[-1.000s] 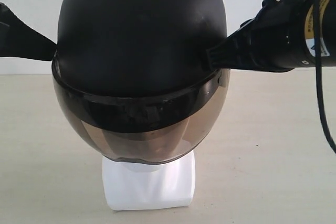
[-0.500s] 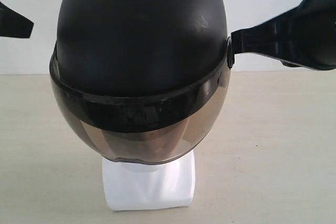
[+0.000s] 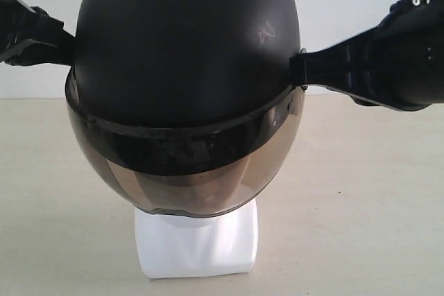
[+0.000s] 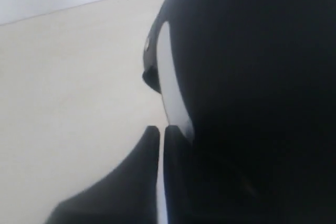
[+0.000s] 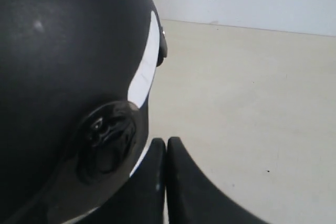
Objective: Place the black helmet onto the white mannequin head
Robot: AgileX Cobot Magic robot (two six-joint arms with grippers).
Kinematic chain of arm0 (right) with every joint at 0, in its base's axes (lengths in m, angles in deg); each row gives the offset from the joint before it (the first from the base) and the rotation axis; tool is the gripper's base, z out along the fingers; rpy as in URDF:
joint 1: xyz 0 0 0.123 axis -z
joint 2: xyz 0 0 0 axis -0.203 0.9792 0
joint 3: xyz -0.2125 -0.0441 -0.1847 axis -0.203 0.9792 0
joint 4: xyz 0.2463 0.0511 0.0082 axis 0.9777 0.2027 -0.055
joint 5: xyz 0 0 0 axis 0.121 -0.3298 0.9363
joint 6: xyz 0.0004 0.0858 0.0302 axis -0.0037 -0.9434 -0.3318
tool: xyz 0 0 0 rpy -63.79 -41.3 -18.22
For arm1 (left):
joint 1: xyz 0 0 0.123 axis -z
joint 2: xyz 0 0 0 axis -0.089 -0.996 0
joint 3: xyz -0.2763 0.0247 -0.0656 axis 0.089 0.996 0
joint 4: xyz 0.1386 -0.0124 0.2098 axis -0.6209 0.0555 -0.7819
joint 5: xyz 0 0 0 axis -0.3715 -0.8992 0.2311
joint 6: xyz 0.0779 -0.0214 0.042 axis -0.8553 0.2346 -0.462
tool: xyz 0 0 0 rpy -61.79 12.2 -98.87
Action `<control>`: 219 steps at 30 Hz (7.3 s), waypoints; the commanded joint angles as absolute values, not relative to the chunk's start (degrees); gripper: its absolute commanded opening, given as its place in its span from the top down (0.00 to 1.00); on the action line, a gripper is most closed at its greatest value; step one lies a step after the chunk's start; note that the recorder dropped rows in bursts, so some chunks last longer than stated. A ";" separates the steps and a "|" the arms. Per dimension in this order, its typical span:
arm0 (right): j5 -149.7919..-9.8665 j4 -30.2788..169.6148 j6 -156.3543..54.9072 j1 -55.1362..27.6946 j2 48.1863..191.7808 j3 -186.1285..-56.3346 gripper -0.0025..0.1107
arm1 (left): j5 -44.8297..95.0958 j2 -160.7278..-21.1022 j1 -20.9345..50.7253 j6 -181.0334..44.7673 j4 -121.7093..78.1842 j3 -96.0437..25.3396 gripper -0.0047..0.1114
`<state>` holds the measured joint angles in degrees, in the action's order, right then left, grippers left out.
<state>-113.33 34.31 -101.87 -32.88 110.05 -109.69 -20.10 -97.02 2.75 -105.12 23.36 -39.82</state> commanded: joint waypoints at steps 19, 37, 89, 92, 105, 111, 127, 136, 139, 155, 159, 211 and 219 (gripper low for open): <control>-110.60 25.06 -108.56 -32.81 114.76 -109.59 0.98 | -28.05 -90.59 2.97 -106.39 25.85 -39.89 0.92; -108.77 15.00 -116.46 -32.81 116.24 -110.02 0.98 | -33.53 -90.04 2.97 -104.02 26.07 -39.89 0.92; -141.69 24.21 -103.53 -32.81 94.07 -111.90 0.98 | -41.11 -51.64 2.87 -96.03 29.07 -31.13 0.92; -141.69 24.21 -103.53 -32.81 94.07 -111.90 0.98 | -41.21 -50.79 2.87 -96.03 29.07 -31.13 0.92; -141.80 24.21 -103.53 -32.81 94.07 -111.90 0.98 | -30.74 -39.09 2.87 -43.99 -21.76 -37.74 0.92; -141.84 24.21 -103.53 -32.81 94.07 -111.90 0.98 | -13.72 -36.16 2.68 -40.53 -28.36 -25.84 0.92; -141.66 24.21 -103.53 -32.81 94.07 -111.90 0.98 | 28.89 -22.46 2.64 -43.59 -19.86 22.72 0.92; -141.66 24.21 -103.53 -32.81 94.07 -111.90 0.98 | 21.27 -21.10 -3.42 -57.95 -18.04 25.34 0.92; -141.59 24.21 -103.53 -32.81 94.07 -111.90 0.98 | 12.26 -21.10 -4.00 -60.73 -18.04 25.34 0.92; -141.61 24.21 -103.54 -32.81 94.07 -111.90 0.98 | 8.16 -21.10 -4.00 -60.73 -17.94 25.34 0.92; -141.85 24.21 -103.83 -32.81 94.07 -111.90 0.98 | 8.16 -21.10 -4.00 -60.73 -17.94 25.34 0.92; -81.97 74.42 -54.35 5.40 48.19 -56.33 0.98 | 8.16 -21.10 -3.89 -60.73 -17.94 25.34 0.92; -95.28 73.11 -51.08 5.40 48.19 -56.33 0.98 | 8.16 -21.10 -3.89 -60.73 -17.94 25.34 0.92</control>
